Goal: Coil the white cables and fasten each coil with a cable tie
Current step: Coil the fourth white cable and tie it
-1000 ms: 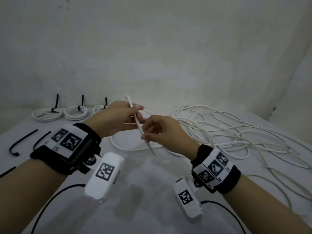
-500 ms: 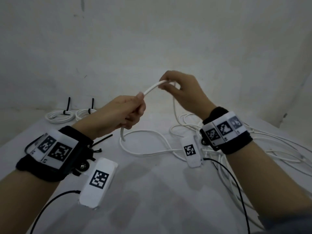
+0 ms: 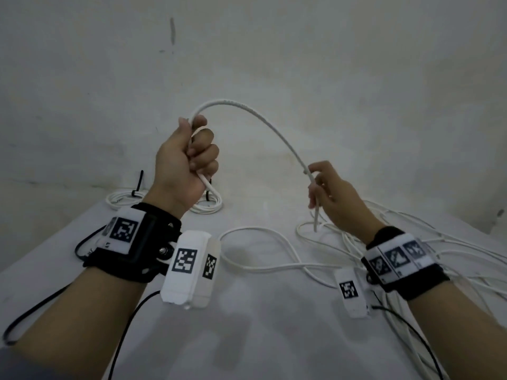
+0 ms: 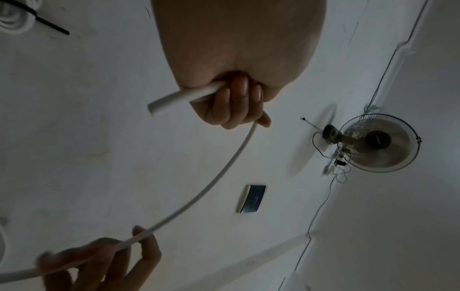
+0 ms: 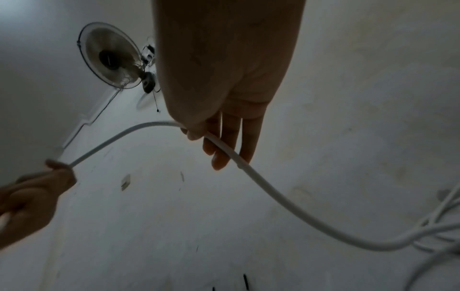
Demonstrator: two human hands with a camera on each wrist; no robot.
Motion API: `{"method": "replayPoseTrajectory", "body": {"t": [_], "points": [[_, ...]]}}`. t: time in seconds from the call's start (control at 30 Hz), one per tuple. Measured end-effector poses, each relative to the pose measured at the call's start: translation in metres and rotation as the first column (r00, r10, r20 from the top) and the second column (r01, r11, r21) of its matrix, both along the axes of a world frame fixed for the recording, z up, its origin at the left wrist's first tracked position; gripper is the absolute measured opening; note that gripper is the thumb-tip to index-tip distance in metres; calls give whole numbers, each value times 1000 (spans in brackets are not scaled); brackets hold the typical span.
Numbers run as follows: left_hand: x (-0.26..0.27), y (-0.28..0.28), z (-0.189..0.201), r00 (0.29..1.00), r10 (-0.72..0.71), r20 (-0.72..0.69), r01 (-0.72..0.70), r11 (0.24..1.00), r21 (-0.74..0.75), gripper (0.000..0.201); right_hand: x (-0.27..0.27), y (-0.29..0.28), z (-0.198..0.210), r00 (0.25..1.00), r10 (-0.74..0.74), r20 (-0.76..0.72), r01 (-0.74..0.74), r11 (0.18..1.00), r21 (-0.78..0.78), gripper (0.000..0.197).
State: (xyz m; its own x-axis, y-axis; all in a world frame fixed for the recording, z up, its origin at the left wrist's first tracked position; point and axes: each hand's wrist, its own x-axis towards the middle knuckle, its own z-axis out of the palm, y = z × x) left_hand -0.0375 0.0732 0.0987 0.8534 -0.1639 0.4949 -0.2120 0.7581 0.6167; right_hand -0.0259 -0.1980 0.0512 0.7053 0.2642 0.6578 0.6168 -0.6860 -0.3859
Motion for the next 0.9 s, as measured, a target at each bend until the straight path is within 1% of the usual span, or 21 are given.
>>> {"method": "replayPoseTrajectory", "body": {"t": [0.1,0.17,0.2,0.27,0.33,0.37,0.4,0.47,0.53,0.6,0.7,0.73,0.83,0.87,0.9], "points": [[4,-7,4,999,49,-6,-49,999,-17,39,-6,16,-12,998,32,-52,-41,981,-192,24],[6,-13,6,997,82,-13,-83,996,-18,40,-12,29,-19,998,54,-43,-66,941,-332,28],[8,-16,6,994,105,-17,-105,994,-6,40,-15,36,-22,998,68,-11,-67,912,-404,30],[11,-23,4,985,174,-12,-173,983,65,40,-22,50,-25,989,106,105,-33,843,-536,33],[14,-31,-2,973,231,2,-228,959,171,36,-29,62,-24,962,152,229,20,792,-610,39],[16,-34,-6,970,242,6,-237,945,226,33,-32,68,-22,936,181,303,48,787,-616,43],[16,-37,-10,971,240,9,-233,931,280,31,-35,72,-18,905,204,374,72,791,-607,43],[16,-40,-18,977,212,26,-205,901,381,30,-41,77,-10,855,222,469,106,811,-576,36],[15,-41,-25,986,161,49,-165,867,470,33,-46,79,1,839,217,498,109,831,-545,25],[13,-40,-30,988,122,94,-154,820,552,37,-49,76,11,860,200,470,70,865,-497,15],[10,-39,-33,978,102,180,-196,739,644,40,-51,69,26,917,151,369,-8,933,-361,29],[9,-39,-34,977,86,194,-194,735,650,41,-49,66,31,935,113,337,-2,950,-312,33],[7,-41,-36,980,6,200,-134,763,633,42,-37,58,38,963,-15,271,63,983,-171,45],[7,-43,-37,982,-5,191,-118,771,626,42,-33,55,39,968,-37,246,72,988,-133,44],[7,-44,-39,985,-11,173,-98,787,610,41,-28,54,39,976,-45,213,69,992,-106,39]]}}
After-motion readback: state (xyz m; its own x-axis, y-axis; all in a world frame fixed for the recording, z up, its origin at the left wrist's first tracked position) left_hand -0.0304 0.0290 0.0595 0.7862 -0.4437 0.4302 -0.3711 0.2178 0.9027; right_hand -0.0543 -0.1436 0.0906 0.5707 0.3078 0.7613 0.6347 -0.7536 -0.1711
